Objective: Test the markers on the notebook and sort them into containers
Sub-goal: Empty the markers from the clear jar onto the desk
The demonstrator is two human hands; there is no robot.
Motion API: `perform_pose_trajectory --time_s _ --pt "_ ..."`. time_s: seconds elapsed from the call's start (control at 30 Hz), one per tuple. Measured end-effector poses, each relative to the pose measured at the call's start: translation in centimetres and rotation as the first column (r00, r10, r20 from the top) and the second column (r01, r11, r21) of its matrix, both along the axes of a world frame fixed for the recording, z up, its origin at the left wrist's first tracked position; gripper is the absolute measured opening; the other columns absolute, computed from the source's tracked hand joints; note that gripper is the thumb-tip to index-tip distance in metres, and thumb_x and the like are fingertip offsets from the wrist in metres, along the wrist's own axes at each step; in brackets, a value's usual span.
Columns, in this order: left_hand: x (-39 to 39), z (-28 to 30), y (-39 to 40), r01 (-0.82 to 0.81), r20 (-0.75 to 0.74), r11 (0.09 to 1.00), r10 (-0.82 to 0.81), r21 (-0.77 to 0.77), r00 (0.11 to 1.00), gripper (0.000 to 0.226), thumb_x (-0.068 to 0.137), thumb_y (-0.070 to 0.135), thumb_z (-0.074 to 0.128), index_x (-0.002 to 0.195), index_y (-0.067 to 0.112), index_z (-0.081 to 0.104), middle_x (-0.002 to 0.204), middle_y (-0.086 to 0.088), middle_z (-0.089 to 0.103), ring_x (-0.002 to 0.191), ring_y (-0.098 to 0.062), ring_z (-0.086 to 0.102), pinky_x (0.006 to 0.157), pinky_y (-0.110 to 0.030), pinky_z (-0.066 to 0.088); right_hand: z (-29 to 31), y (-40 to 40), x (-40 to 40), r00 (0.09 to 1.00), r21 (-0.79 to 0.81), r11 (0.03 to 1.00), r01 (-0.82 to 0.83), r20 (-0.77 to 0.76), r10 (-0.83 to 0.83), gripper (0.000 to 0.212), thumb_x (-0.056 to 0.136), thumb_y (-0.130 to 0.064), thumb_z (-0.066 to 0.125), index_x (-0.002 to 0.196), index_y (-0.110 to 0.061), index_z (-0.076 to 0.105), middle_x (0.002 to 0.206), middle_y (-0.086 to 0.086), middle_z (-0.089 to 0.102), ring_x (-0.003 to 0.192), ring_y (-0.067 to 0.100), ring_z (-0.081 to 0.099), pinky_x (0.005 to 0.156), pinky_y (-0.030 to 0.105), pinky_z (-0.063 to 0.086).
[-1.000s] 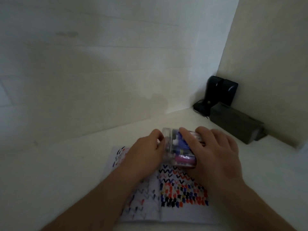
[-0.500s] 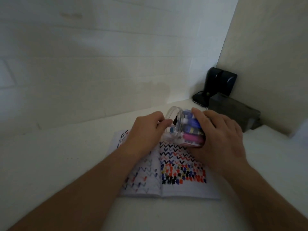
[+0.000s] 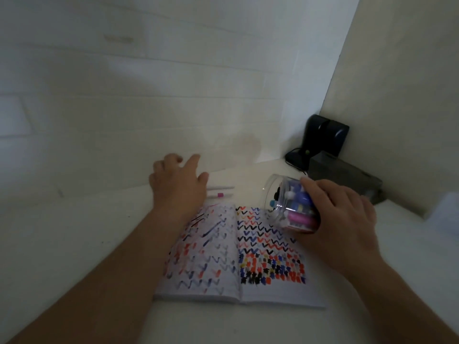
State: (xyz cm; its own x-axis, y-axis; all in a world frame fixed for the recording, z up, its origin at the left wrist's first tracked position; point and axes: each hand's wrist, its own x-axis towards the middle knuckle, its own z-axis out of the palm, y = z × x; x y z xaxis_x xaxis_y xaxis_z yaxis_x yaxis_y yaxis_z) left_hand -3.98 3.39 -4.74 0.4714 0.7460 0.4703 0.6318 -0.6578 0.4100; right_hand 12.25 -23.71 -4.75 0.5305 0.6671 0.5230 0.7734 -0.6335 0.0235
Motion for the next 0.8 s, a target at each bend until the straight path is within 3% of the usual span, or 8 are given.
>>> perform_pose_trajectory --time_s 0.07,0.13,0.2,0.27,0.47,0.6,0.7,0.8 --pt "0.1 1.5 -3.2 0.239 0.235 0.970 -0.242 0.038 0.942 0.027 0.100 0.036 0.053 0.127 0.034 0.061 0.127 0.000 0.056 0.118 -0.022 0.050 0.101 -0.040 0.043 0.0 0.6 -0.6 1.000 -0.040 0.999 -0.020 0.005 0.020 0.116 0.063 -0.079 0.074 0.159 -0.038 0.024 0.151 0.004 0.046 0.133 0.034 0.045 0.109 0.062 0.035" --pt "0.7 2.0 -6.3 0.467 0.474 0.858 -0.326 -0.215 0.818 0.015 0.103 0.035 0.049 0.114 0.033 0.060 0.115 0.007 0.059 0.107 -0.016 0.059 0.094 -0.037 0.052 0.5 1.2 -0.9 0.999 -0.121 0.992 -0.026 0.028 0.030 0.120 0.060 -0.080 0.074 0.159 -0.040 0.020 0.152 0.004 0.047 0.133 0.033 0.045 0.108 0.062 0.036" --pt "1.9 1.9 -7.9 0.592 0.629 0.573 -0.164 -0.566 0.760 0.015 0.106 0.041 0.043 0.113 0.034 0.055 0.111 0.005 0.059 0.108 -0.025 0.062 0.095 -0.046 0.056 1.8 1.8 -1.0 0.997 -0.199 0.980 -0.016 0.074 0.031 0.124 0.058 -0.078 0.077 0.159 -0.042 0.016 0.152 0.003 0.047 0.134 0.033 0.044 0.109 0.064 0.034" --pt "2.6 1.4 -8.3 0.676 0.713 0.282 0.045 -0.681 0.700 0.015 0.107 0.041 0.043 0.114 0.033 0.052 0.117 -0.001 0.056 0.113 -0.028 0.060 0.100 -0.045 0.054 3.5 2.6 -1.5 0.988 -0.247 0.969 -0.004 0.150 0.043 0.121 0.059 -0.069 0.083 0.159 -0.042 0.019 0.152 0.006 0.047 0.133 0.035 0.044 0.109 0.066 0.033" --pt "2.1 1.3 -6.7 0.843 0.769 0.010 0.415 -0.538 0.486 0.048 0.103 0.053 0.046 0.127 0.016 0.066 0.118 -0.015 0.073 0.108 -0.036 0.071 0.101 -0.053 0.054 8.3 7.0 -4.6 0.930 -0.319 0.945 -0.078 0.319 0.185 0.107 0.067 -0.061 0.078 0.156 -0.042 0.022 0.151 0.006 0.046 0.133 0.036 0.045 0.110 0.066 0.028" --pt "1.8 1.1 -6.5 0.806 0.699 -0.004 0.496 -0.592 0.516 0.040 0.105 0.051 0.045 0.124 0.021 0.063 0.113 -0.014 0.072 0.096 -0.031 0.072 0.086 -0.042 0.060 8.2 7.4 -4.1 0.956 -0.354 0.935 -0.024 0.266 0.125 0.105 0.068 -0.064 0.077 0.155 -0.043 0.021 0.150 0.006 0.049 0.131 0.037 0.047 0.110 0.067 0.029" --pt "1.7 1.1 -6.2 0.794 0.691 0.054 0.530 -0.605 0.491 0.030 0.104 0.043 0.052 0.099 0.017 0.066 0.090 -0.011 0.075 0.077 -0.027 0.070 0.069 -0.037 0.059 7.8 7.9 -4.9 0.934 -0.393 0.919 -0.042 0.311 0.176 0.105 0.069 -0.068 0.076 0.156 -0.042 0.024 0.152 0.007 0.047 0.133 0.038 0.046 0.111 0.068 0.026" --pt "2.0 -0.6 -5.2 0.650 0.727 0.329 0.251 -0.685 0.639 0.026 0.098 0.042 0.054 0.104 0.019 0.064 0.104 -0.009 0.074 0.090 -0.025 0.072 0.084 -0.047 0.061 8.2 8.0 -5.5 0.919 -0.381 0.923 -0.049 0.345 0.191 0.105 0.068 -0.065 0.080 0.157 -0.040 0.029 0.151 0.009 0.049 0.133 0.039 0.047 0.111 0.068 0.025"
